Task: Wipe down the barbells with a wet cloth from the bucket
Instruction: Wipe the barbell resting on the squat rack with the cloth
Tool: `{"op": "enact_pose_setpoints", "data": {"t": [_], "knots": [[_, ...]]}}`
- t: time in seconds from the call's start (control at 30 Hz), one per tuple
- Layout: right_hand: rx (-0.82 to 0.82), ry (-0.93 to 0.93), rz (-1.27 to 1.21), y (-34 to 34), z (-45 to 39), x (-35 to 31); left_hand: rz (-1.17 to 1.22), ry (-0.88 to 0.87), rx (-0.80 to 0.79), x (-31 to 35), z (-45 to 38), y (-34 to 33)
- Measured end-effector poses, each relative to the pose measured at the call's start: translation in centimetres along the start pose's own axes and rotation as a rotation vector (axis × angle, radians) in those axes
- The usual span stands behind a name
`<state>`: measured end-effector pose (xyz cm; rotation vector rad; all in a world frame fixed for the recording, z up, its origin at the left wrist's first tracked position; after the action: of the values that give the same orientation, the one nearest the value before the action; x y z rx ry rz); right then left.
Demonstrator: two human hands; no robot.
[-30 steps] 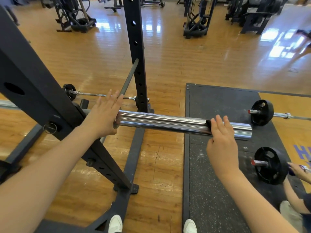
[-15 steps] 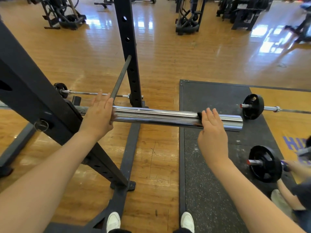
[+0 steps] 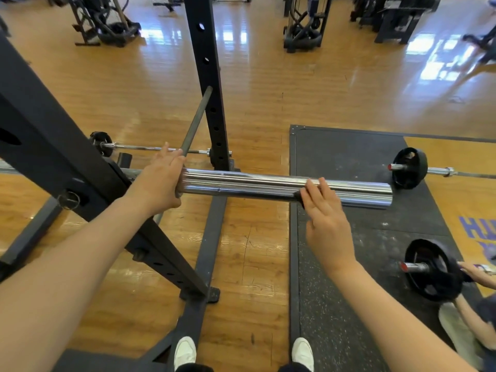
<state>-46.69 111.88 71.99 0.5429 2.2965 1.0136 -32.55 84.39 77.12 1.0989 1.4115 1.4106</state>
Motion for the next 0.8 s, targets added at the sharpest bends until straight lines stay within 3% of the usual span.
{"op": "enact_pose_setpoints", "data": {"t": [0.2, 0.43, 0.63, 0.8], "knots": [[0.157, -0.267, -0.003, 1.1, -0.1, 3.5, 0.004, 0.012, -0.009, 0.0, -0.1, 0.1], [0.106, -0.006, 0.0, -0.6, 0.0, 1.8, 0.023, 0.007, -0.047, 0.1, 0.0, 0.2], [0.184, -0.251, -0.022, 1.5, 0.3, 4.7, 0.094, 0.036, -0.196, 0.7, -1.2, 1.8], [0.087, -0.077, 0.005, -1.1, 0.4, 0.4, 0.032, 0.043, -0.225, 0.3, -1.1, 1.6]]}}
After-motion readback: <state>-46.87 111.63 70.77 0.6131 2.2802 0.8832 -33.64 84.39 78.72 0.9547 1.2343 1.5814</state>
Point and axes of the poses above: each hand's wrist, its own z-axis away from the middle knuckle, its own y-axis out of the back of the hand, x = y × z, the point moved 3 cm from there along -z, towards the middle knuckle, and after that the axes turned 12 degrees about -y, right-handed, at the moved point
